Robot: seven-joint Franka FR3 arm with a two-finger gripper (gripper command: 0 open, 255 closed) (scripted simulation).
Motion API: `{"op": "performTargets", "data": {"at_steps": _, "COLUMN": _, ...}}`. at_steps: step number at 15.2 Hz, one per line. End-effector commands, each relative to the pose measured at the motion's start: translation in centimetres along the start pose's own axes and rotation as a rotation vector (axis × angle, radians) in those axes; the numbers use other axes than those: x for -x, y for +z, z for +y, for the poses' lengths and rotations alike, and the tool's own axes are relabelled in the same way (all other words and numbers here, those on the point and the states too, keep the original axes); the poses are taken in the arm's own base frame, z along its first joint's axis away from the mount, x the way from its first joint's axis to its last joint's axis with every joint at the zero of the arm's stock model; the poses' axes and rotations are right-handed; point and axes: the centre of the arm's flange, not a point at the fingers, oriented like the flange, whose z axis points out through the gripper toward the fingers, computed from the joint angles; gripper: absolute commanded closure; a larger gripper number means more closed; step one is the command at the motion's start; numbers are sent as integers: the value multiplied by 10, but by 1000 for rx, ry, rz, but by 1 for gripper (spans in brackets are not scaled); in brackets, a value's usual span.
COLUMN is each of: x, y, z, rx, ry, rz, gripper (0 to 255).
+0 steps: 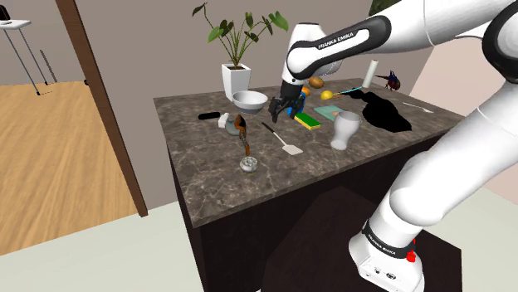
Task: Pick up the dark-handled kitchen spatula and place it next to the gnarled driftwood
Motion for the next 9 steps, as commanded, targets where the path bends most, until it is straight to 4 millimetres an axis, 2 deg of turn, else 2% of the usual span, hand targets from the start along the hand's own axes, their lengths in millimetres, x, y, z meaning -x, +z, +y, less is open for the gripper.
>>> {"op": "performTargets", "data": {"at_steps": 1, "x": -14, "y": 23, "z": 11, "rx": 11, "ry": 27, "rz": -6, "gripper": 0}}
{"op": "performTargets", "data": {"at_steps": 5, "x": -42, "y": 65, "z": 27, "rx": 33, "ry": 81, "rz": -18, "gripper": 0}}
{"op": "performTargets", "data": {"at_steps": 9, "x": -43, "y": 83, "z": 29, "rx": 34, "ry": 85, "rz": -19, "gripper": 0}}
